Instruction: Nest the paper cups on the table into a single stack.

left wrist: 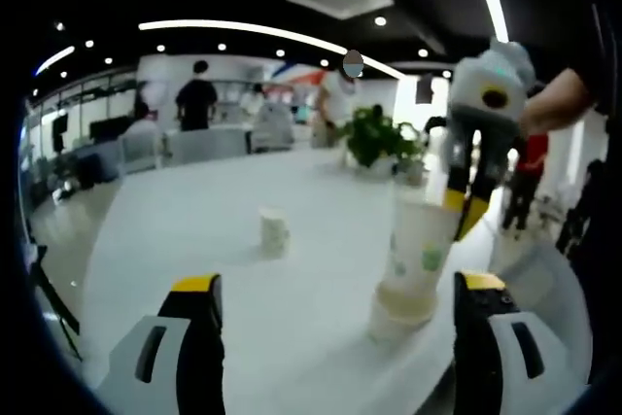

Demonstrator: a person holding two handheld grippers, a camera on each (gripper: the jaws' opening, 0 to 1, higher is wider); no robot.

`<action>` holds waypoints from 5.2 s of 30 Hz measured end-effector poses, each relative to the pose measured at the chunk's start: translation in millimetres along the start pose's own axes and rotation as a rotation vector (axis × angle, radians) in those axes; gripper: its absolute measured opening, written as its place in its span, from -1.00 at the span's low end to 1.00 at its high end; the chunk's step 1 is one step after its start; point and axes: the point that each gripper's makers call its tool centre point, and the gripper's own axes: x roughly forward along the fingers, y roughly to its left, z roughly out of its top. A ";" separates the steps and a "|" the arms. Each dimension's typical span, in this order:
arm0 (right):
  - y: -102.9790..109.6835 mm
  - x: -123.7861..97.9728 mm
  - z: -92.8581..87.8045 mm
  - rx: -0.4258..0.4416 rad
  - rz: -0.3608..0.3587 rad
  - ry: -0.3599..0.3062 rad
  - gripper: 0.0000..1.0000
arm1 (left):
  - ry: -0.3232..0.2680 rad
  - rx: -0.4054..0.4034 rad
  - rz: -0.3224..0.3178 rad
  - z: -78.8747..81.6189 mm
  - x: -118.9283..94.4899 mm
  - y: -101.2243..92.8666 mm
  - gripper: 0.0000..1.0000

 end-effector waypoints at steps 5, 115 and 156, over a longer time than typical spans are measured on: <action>2.0 4.6 -2.1 -0.016 0.019 0.031 -1.00 | 0.003 -0.005 0.002 -3.0 -1.5 -0.3 0.93; -42.8 -46.4 -62.5 0.749 -0.525 -0.526 -0.11 | 0.000 -0.014 0.042 6.5 -3.6 0.1 0.86; -57.7 -59.9 -103.2 0.885 -0.705 -0.573 1.00 | 0.001 -0.006 0.037 21.9 14.2 21.3 0.86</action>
